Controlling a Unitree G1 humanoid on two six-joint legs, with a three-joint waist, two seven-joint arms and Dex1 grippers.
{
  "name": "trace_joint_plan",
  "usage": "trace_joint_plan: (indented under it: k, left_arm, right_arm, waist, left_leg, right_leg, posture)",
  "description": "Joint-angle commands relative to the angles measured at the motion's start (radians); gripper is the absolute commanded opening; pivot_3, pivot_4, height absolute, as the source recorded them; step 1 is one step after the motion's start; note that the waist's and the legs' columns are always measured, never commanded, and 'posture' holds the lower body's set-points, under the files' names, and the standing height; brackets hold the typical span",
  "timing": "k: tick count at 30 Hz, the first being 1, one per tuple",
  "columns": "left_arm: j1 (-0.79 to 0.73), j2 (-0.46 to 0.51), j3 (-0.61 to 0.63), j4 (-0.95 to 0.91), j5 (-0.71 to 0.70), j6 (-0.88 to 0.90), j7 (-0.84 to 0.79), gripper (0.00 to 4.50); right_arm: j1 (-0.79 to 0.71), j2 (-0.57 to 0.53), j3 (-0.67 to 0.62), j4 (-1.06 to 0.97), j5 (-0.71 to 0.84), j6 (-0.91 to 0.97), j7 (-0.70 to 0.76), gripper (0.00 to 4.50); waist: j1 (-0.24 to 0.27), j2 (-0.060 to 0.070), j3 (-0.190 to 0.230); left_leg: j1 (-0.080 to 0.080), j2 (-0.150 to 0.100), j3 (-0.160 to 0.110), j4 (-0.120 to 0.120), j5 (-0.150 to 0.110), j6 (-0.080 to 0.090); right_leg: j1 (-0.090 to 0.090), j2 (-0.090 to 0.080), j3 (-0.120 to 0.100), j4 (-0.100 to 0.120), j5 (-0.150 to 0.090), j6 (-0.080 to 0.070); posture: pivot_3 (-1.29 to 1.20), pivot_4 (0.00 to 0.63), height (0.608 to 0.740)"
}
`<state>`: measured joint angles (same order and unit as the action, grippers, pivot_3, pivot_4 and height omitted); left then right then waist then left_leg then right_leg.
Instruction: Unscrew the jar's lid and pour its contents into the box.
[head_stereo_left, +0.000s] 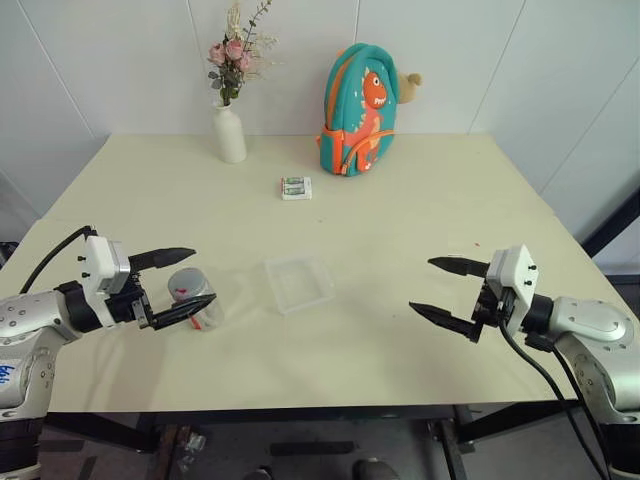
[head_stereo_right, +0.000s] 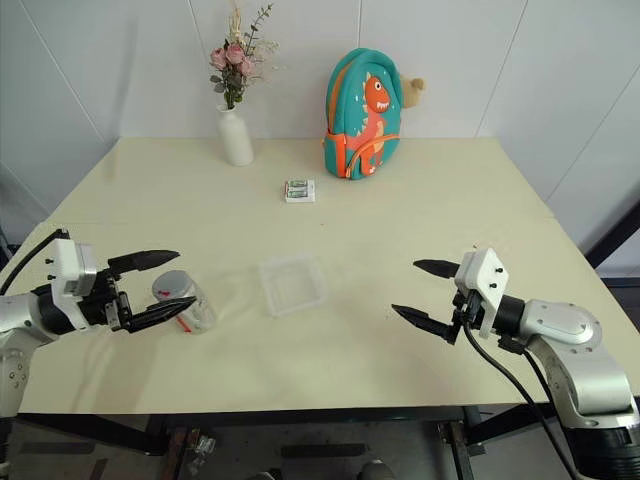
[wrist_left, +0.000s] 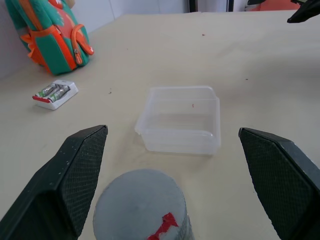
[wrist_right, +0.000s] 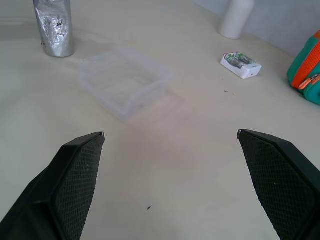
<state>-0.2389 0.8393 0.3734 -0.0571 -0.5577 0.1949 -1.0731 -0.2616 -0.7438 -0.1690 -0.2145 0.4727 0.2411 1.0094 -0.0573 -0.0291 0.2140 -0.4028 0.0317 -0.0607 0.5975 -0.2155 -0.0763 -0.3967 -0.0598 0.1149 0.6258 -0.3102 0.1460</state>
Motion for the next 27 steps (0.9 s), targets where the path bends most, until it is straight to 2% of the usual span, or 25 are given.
trace_joint_plan:
  k: [1,6,9,12,14,17,20,22,24,27]
  left_arm:
    - [-0.016,0.005,0.014,-0.014,-0.002,-0.018,0.003,4.48]
    - [0.025,-0.031,0.03,-0.022,0.029,-0.053,0.061,4.48]
    - [0.122,-0.08,0.094,-0.126,0.012,-0.044,0.145,4.48]
    - [0.249,-0.154,0.177,-0.244,-0.004,-0.039,0.244,4.48]
    - [0.338,-0.237,0.233,-0.352,-0.054,-0.019,0.329,4.48]
    - [0.451,-0.308,0.263,-0.462,-0.079,-0.011,0.381,4.48]
    - [0.523,-0.382,0.259,-0.501,-0.063,-0.031,0.44,4.48]
    - [0.553,-0.422,0.223,-0.479,-0.006,-0.071,0.454,4.48]
    - [0.527,-0.467,0.153,-0.416,0.098,-0.127,0.506,4.48]
    - [0.481,-0.497,0.114,-0.364,0.147,-0.147,0.56,4.48]
  right_arm:
    - [-0.02,-0.043,-0.013,-0.019,0.057,0.028,0.073,4.5]
    - [-0.073,-0.018,0.017,0.018,0.055,0.025,0.085,4.5]
    - [-0.137,0.021,0.059,0.019,0.057,0.006,0.1,4.5]
    - [-0.208,0.066,0.11,0.051,0.057,0.002,0.131,4.5]
    - [-0.259,0.103,0.139,0.081,0.062,-0.001,0.154,4.5]
    - [-0.301,0.144,0.164,0.096,0.064,-0.007,0.177,4.5]
    - [-0.339,0.18,0.185,0.107,0.066,-0.002,0.189,4.5]
    - [-0.362,0.199,0.2,0.11,0.066,-0.001,0.194,4.5]
    - [-0.384,0.215,0.204,0.117,0.068,0.001,0.193,4.5]
    - [-0.393,0.225,0.201,0.086,0.079,0.029,0.174,4.5]
  waist:
    - [0.0,0.0,0.0]
    - [-0.001,0.0,0.0]
    - [-0.006,0.0,0.0]
    - [-0.009,0.0,0.0]
    - [-0.008,0.0,0.0]
    - [0.0,0.0,0.0]
    - [0.008,0.0,0.0]
    - [0.005,0.0,0.0]
    - [0.003,0.0,0.0]
    - [0.003,-0.001,-0.001]
  left_leg:
    - [0.0,0.0,0.0,0.0,0.0,0.0]
    - [0.0,0.0,0.0,0.001,0.0,0.0]
    - [0.0,0.001,0.0,0.001,0.0,0.0]
    - [0.0,0.001,0.0,0.0,0.0,0.0]
    - [0.0,0.001,0.0,0.0,0.0,0.0]
    - [0.0,0.001,0.0,0.001,-0.001,0.0]
    - [0.0,0.0,-0.002,0.003,0.0,0.0]
    - [0.0,0.0,-0.001,0.006,-0.001,0.0]
    - [0.0,0.0,-0.001,0.008,0.0,0.0]
    - [-0.001,0.0,0.0,0.013,0.0,0.0]
  right_leg:
    - [0.0,0.0,0.0,0.0,0.0,0.0]
    - [0.0,0.0,0.001,0.0,0.0,0.0]
    - [0.0,0.0,0.0,0.001,0.0,0.0]
    - [0.0,0.0,0.0,0.001,0.0,0.001]
    - [0.0,0.0,0.0,0.001,0.0,0.001]
    - [0.0,0.0,0.0,0.001,0.0,0.001]
    - [0.001,0.0,-0.001,0.001,0.0,0.0]
    - [0.003,0.0,-0.001,-0.001,-0.004,-0.008]
    - [0.005,0.0,0.0,-0.004,-0.005,-0.014]
    - [0.006,0.0,0.001,-0.004,-0.004,-0.014]
  posture:
    - [0.0,0.15,0.74]
    - [0.0,0.15,0.74]
    - [0.0,0.15,0.74]
    - [0.0,0.15,0.74]
    - [0.0,0.15,0.74]
    - [0.0,0.15,0.74]
    - [0.0,0.15,0.74]
    - [0.0,0.15,0.74]
    - [0.0,0.15,0.74]
    - [0.0,0.15,0.74]
